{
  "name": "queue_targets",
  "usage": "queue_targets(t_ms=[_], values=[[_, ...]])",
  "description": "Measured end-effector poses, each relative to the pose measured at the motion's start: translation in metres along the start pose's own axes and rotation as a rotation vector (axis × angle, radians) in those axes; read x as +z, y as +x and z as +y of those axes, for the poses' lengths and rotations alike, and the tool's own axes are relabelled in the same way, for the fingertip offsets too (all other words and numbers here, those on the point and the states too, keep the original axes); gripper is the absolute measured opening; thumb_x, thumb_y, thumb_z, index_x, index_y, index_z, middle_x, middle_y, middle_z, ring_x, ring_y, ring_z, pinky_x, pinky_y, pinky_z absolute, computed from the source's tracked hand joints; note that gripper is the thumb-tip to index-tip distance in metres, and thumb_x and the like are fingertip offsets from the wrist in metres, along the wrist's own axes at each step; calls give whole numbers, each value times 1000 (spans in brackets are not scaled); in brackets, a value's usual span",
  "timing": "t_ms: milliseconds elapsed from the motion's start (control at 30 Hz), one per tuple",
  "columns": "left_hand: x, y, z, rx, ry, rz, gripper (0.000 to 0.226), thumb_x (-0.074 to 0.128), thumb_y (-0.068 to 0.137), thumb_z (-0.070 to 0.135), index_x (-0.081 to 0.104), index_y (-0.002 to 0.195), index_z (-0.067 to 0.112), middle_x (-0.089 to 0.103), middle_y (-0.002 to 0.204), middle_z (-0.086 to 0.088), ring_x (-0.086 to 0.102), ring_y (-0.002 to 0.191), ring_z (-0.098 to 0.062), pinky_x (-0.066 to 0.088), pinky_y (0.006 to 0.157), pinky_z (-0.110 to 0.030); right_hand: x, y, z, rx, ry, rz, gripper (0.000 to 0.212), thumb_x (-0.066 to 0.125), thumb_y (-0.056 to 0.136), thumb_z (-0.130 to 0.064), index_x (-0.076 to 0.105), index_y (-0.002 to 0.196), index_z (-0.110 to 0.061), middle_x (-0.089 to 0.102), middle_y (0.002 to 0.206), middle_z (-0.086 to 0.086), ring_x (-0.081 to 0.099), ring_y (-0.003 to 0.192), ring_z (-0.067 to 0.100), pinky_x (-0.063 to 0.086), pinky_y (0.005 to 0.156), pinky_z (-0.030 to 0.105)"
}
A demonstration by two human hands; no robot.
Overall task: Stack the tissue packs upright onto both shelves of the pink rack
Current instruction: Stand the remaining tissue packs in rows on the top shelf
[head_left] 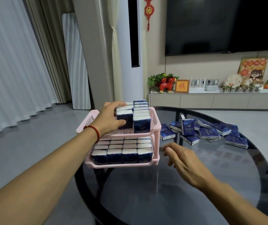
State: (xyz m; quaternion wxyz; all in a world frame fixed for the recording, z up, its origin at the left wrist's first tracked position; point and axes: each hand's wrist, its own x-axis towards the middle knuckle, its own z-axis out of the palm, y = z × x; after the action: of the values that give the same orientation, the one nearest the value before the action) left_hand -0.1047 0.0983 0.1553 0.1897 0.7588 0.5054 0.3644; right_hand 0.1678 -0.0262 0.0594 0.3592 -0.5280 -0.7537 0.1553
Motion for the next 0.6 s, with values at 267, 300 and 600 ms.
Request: queue_targets(t_ms=[267, 300, 600], values=[[9, 10, -8, 17, 64, -34, 57, 75, 86, 3, 59, 134, 28, 40, 135, -3, 59, 106, -20, 41, 78, -4, 12, 10, 11, 71, -87, 66, 28, 53, 102, -32, 48, 129, -31, 58, 116, -18, 62, 95, -2, 58, 84, 27], [11, 11, -9, 19, 64, -34, 57, 75, 87, 4, 58, 135, 29, 40, 136, -3, 60, 106, -21, 42, 81, -8, 13, 12, 10, 94, -86, 56, 34, 56, 100, -30, 45, 133, -31, 56, 117, -18, 62, 93, -1, 58, 84, 26], [11, 19, -17, 42, 188, -163, 113, 86, 77, 11, 15, 162, 33, 25, 157, -3, 43, 133, -20, 40, 107, -23, 26, 27, 3, 101, -22, -32, 49, 59, 100, -33, 35, 142, -36, 48, 119, -24, 66, 91, 4, 57, 81, 24]])
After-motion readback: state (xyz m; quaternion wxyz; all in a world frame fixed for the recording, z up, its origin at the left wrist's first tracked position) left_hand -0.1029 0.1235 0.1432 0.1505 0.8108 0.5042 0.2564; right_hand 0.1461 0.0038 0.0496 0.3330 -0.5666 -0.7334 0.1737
